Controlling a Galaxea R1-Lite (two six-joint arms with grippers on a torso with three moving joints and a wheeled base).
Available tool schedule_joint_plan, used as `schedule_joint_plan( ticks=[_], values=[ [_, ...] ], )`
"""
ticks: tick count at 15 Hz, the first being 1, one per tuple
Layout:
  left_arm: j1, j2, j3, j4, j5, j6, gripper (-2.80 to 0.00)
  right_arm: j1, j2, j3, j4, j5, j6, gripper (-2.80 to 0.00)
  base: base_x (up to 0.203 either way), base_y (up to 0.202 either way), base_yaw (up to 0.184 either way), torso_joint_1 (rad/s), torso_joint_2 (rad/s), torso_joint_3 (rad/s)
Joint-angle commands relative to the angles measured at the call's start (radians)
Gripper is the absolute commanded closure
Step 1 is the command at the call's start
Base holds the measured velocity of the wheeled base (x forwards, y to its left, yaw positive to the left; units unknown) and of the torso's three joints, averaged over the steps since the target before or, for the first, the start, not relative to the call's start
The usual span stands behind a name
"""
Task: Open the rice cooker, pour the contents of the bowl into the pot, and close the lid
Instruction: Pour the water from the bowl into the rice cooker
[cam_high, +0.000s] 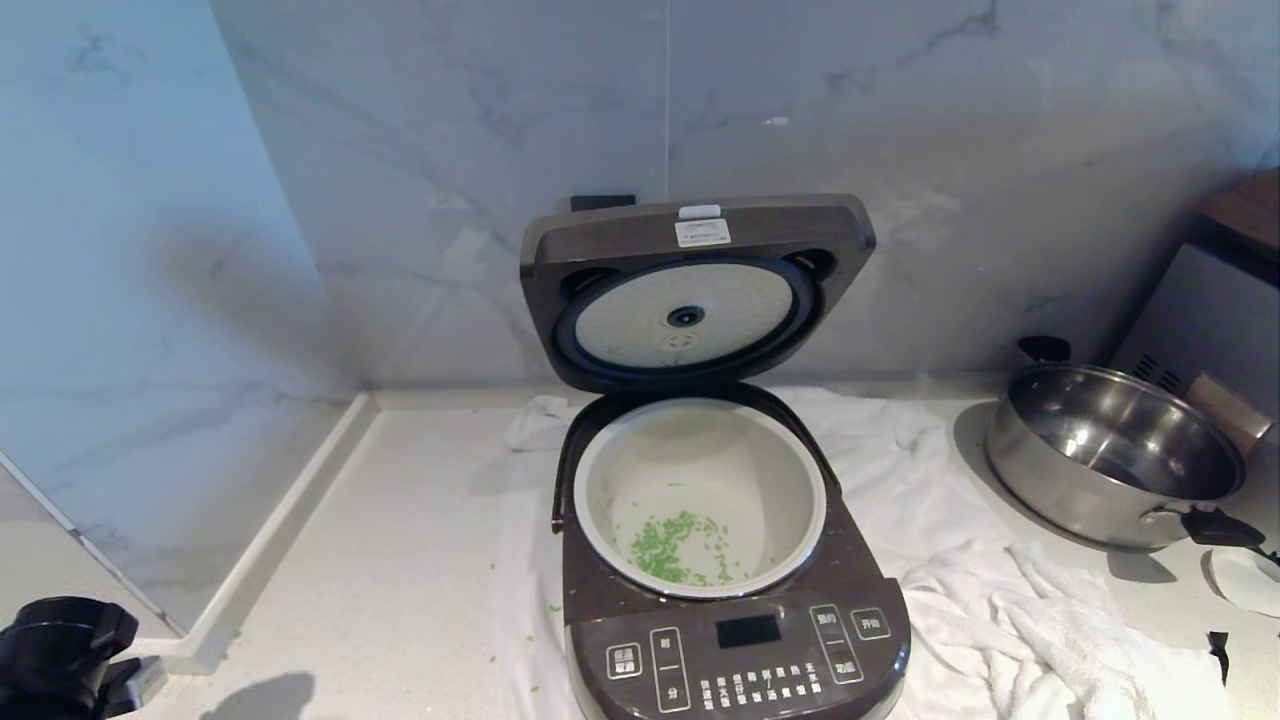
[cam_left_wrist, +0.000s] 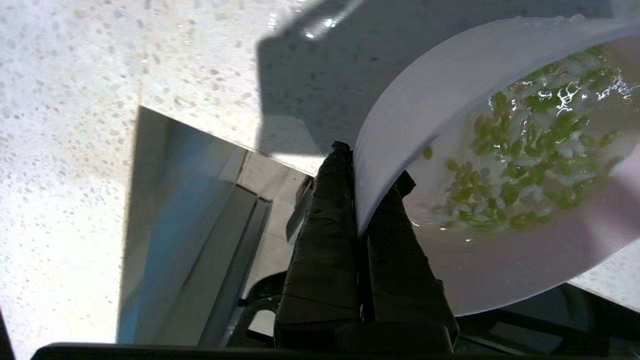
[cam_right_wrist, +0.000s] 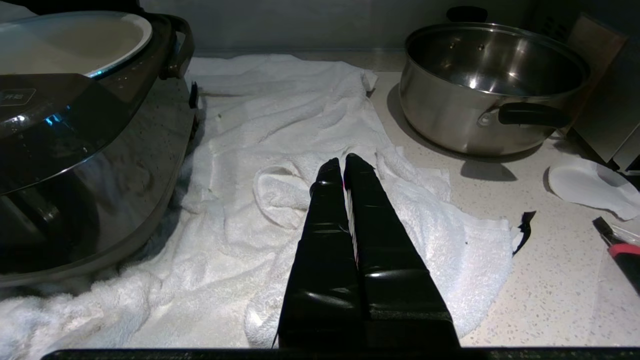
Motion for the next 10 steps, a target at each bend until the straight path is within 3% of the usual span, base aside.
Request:
schedule_joint_plan(
  ticks=[1, 3, 10],
  values=[
    [-0.053, -0.005, -0.039, 0.049, 0.0, -0.025, 0.0, 0.0, 0.0, 0.0, 0.0, 0.001, -0.001, 0.0, 0.0, 0.0, 0.0, 0.0, 0.0, 0.0],
    [-0.108, -0.005, -0.081, 0.114, 0.0, -0.082, 0.0, 0.0, 0.0, 0.0, 0.0, -0.001, 0.001, 0.0, 0.0, 0.0, 0.0, 0.0, 0.0, 0.0],
    [-0.279, 0.038, -0.14, 0.13, -0.007, -0.232, 0.0, 0.0, 0.0, 0.0, 0.0, 0.001, 0.001, 0.0, 0.0, 0.0, 0.0, 0.0, 0.0, 0.0]
  ],
)
